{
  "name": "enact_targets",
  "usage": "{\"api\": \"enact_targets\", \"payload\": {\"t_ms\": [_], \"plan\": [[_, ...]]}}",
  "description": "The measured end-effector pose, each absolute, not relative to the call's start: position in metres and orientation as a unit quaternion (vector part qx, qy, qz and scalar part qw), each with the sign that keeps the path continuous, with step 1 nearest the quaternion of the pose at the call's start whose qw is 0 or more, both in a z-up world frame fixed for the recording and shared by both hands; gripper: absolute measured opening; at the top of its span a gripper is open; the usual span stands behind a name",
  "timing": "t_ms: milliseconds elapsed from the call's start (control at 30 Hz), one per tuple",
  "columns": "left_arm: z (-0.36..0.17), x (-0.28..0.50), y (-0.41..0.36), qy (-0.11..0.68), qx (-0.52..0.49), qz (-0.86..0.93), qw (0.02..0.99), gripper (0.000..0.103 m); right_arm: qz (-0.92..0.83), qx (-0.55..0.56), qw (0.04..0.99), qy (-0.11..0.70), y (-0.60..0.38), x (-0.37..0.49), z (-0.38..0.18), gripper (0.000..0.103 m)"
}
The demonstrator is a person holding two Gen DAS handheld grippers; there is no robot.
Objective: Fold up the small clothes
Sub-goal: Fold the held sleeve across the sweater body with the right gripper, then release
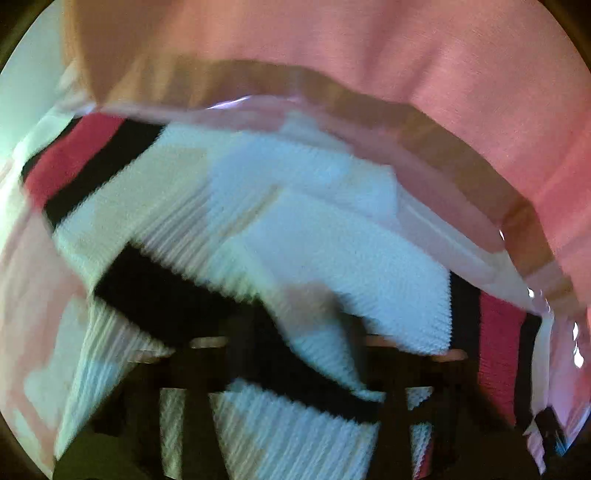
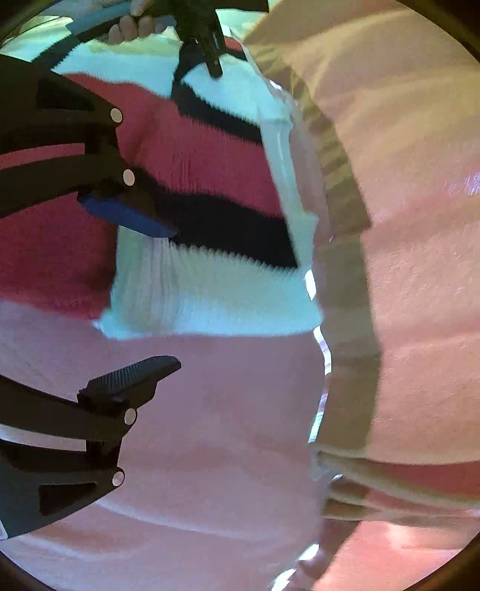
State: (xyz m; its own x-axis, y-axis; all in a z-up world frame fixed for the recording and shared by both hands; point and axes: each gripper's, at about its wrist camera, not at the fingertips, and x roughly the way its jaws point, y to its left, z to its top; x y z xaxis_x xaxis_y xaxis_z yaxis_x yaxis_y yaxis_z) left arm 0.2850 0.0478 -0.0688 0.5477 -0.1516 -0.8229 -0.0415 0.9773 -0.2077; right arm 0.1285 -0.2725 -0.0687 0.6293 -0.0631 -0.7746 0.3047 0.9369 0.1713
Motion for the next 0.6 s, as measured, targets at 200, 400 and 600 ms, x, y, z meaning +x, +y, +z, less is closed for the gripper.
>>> {"api": "enact_targets", "payload": {"t_ms": [200,400,600], "plan": [[-0.015,0.268,0.042,0.397,-0.114,-0.048,0.909,0.007,-0.05,0.189,0.913,0.357,-0.277,0.116,-0.041,0.019],[-0.071,0.275,0.076,0.479,-0.118,-0.011,0.87,0.008,-0.08,0.194,0.874,0.438,-0.286,0.123,-0.086,0.027],[-0.011,0.254,0.157,0.376,-0.209,0.02,0.903,0.036,-0.108,0.093,0.926,0.35,-0.243,0.092,-0.016,0.05]]}}
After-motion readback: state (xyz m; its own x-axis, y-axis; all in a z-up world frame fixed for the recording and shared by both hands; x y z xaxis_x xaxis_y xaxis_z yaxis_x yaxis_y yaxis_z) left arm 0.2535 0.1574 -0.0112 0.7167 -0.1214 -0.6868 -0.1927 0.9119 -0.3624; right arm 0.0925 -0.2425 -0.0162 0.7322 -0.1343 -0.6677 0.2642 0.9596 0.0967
